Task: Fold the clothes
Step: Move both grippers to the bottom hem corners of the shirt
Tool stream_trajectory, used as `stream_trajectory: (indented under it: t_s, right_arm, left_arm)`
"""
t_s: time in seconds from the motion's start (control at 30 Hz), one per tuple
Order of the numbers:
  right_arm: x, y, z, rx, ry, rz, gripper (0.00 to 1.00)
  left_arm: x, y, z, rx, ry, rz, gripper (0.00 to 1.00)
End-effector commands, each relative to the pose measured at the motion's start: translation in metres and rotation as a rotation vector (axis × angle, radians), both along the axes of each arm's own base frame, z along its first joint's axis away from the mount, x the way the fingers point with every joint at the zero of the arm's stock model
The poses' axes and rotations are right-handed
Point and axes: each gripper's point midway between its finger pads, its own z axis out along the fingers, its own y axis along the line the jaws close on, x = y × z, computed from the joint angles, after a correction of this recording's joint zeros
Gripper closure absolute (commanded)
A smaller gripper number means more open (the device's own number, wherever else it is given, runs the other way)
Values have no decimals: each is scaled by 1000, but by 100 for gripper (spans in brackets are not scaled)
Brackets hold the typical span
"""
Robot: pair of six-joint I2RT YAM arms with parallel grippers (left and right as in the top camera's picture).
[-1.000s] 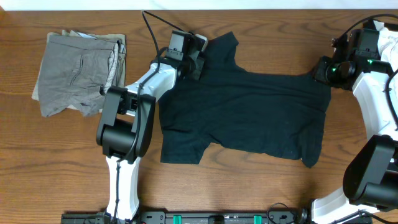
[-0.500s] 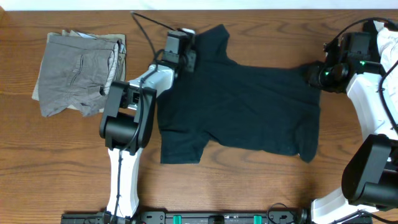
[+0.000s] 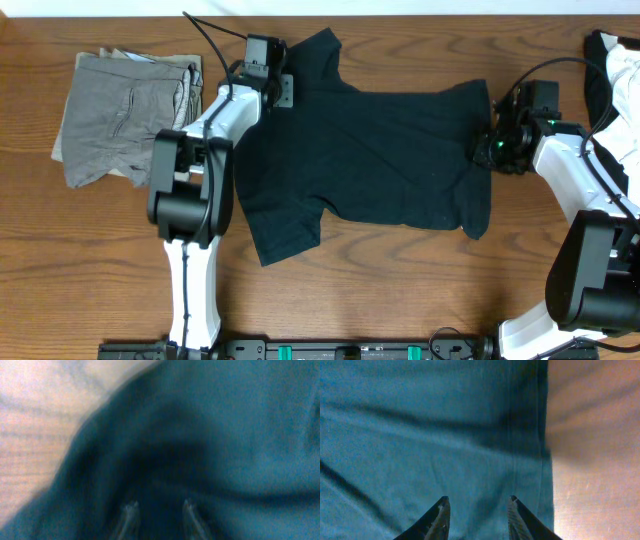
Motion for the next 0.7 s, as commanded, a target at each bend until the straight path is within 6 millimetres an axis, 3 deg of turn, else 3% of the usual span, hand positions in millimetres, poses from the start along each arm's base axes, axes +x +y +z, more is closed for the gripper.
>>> stream_trajectory:
  t_s: [0.0, 0.17, 0.3, 0.43, 0.67]
  right_arm:
    - [-19, 4, -8, 27, 88, -49, 65]
    - [-42, 7, -19, 36, 176, -59, 66]
    - [-64, -13, -40, -64, 254, -210, 82]
    - [-78, -18, -58, -93, 269, -259, 84]
    - [-89, -18, -67, -95, 290, -262, 84]
  left_arm:
    - [-5, 4, 85, -5, -88, -6, 51]
    - [-58, 14, 143, 8, -21, -7, 44]
    - [-106, 24, 163, 4, 83, 31, 44]
    - [-160, 35, 147, 3, 307, 135, 43]
    - [-231, 49, 78, 59, 607, 226, 44]
